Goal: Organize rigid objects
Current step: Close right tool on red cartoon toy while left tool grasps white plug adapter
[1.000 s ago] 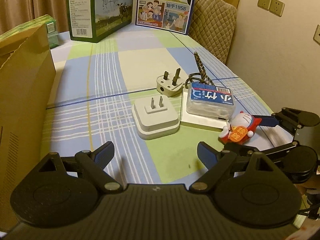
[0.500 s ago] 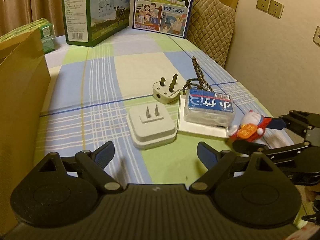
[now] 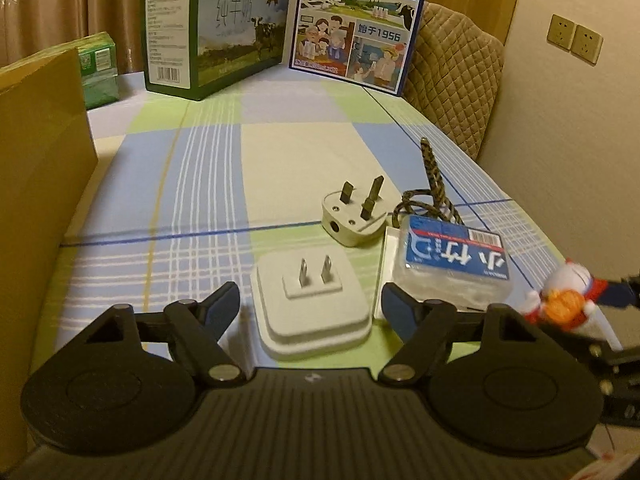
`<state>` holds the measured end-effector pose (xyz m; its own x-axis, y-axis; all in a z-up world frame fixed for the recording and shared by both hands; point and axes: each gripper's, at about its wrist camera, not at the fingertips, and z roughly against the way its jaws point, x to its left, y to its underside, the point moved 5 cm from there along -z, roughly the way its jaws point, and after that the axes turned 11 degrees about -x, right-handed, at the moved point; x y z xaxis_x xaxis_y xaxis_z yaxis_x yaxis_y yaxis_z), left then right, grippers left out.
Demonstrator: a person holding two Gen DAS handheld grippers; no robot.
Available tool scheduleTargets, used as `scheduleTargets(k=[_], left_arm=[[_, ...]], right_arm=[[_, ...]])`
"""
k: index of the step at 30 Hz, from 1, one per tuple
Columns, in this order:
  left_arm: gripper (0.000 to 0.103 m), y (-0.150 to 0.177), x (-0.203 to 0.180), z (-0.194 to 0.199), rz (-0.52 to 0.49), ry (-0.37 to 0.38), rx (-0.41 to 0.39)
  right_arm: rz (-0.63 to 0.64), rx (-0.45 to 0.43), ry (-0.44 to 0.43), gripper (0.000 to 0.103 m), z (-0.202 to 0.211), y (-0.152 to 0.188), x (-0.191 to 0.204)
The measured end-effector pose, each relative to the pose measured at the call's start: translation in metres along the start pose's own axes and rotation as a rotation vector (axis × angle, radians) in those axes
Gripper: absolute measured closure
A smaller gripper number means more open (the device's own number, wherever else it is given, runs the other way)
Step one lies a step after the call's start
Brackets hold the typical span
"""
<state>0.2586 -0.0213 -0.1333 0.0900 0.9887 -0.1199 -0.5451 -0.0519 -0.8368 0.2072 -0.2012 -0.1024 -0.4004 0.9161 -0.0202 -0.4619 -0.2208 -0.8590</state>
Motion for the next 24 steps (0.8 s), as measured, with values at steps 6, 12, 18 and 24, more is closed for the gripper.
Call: scheduleTargets(k=[6,12,18,24], left_arm=[[0.043,0.002,0.003,-0.004,-0.023,0.021,0.034],[0.043,0.025,0.007,0.039,-0.065,0.047,0.071],[0.043,0.048,0.009,0.082,-0.095,0.05,0.077],[0.035,0.051,0.001,0.079,-0.133,0.04,0.068]], right_arm=[[-0.031,0.026,0.009,0.038,-0.001,0.002,0.0],[-0.065,0.057,0.008,0.038,0.009,0.005,0.002],[-0.119,0.088,0.018,0.038,0.024,0.016,0.005],[-0.149,0.103,0.043,0.038,0.031,0.021,0.004]])
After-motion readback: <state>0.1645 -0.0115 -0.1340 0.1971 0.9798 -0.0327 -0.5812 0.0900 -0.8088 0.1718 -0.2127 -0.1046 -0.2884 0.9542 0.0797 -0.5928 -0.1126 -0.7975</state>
